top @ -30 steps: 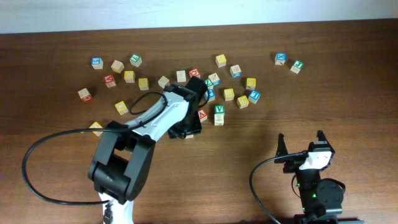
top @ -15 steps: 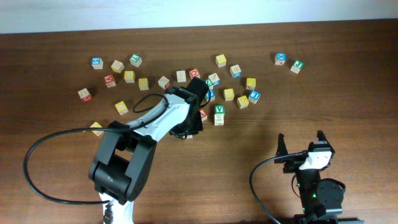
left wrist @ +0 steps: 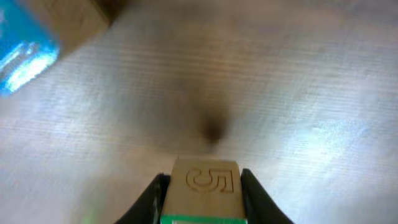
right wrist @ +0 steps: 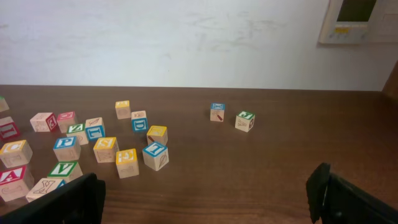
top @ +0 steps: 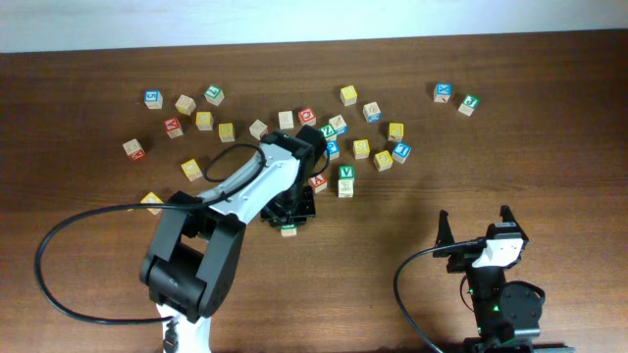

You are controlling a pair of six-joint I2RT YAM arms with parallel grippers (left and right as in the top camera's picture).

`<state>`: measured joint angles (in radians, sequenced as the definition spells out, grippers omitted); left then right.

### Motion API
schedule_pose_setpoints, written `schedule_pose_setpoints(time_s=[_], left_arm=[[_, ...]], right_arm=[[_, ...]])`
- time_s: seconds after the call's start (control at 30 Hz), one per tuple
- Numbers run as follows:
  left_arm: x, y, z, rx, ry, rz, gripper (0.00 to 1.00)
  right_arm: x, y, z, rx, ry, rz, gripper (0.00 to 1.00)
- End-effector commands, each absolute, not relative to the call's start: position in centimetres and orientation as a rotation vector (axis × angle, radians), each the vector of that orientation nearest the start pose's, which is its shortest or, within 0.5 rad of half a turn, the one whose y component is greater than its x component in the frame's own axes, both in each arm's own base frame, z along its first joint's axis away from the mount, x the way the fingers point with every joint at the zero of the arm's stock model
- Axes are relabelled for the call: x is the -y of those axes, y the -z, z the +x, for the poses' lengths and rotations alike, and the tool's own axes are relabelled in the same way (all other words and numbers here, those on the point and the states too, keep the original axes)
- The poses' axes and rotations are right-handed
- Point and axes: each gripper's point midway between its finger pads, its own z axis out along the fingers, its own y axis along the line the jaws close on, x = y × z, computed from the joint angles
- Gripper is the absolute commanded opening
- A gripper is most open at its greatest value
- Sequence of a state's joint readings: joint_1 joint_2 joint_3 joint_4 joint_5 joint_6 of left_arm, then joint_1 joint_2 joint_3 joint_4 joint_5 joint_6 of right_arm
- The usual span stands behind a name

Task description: Spell out RSS

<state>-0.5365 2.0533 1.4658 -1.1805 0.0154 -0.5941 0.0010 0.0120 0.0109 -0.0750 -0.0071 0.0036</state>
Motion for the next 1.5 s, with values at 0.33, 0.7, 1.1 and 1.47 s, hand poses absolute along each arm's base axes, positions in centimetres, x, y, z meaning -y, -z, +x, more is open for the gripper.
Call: schedule_pose_setpoints(time_s=[0.33,0.7,1.1,1.47], left_arm=[[14.8,-0.3,22.4,-3.488,-0.268,-0.012,0.26],[17.1,0.8,24.9,-3.395,-0.058,0.073,0.29],[17.2,-1.7,26.8,-3.385,-0.028,0.006,0.65],[11.6,-16.5,36.6,-3.139,0.043,-0.162,0.86]], right_arm=[[-0.1,-15.5,24.6,-1.653,-0.009,0.001,0.98],[-0.1,-15.5,24.6,-1.653,-0.009,0.001,0.98],[-0.1,-15.5,24.6,-1.653,-0.01,0.002,0.98],[-0.1,-15.5,24.6,-1.653,-0.01,0.002,0.99]])
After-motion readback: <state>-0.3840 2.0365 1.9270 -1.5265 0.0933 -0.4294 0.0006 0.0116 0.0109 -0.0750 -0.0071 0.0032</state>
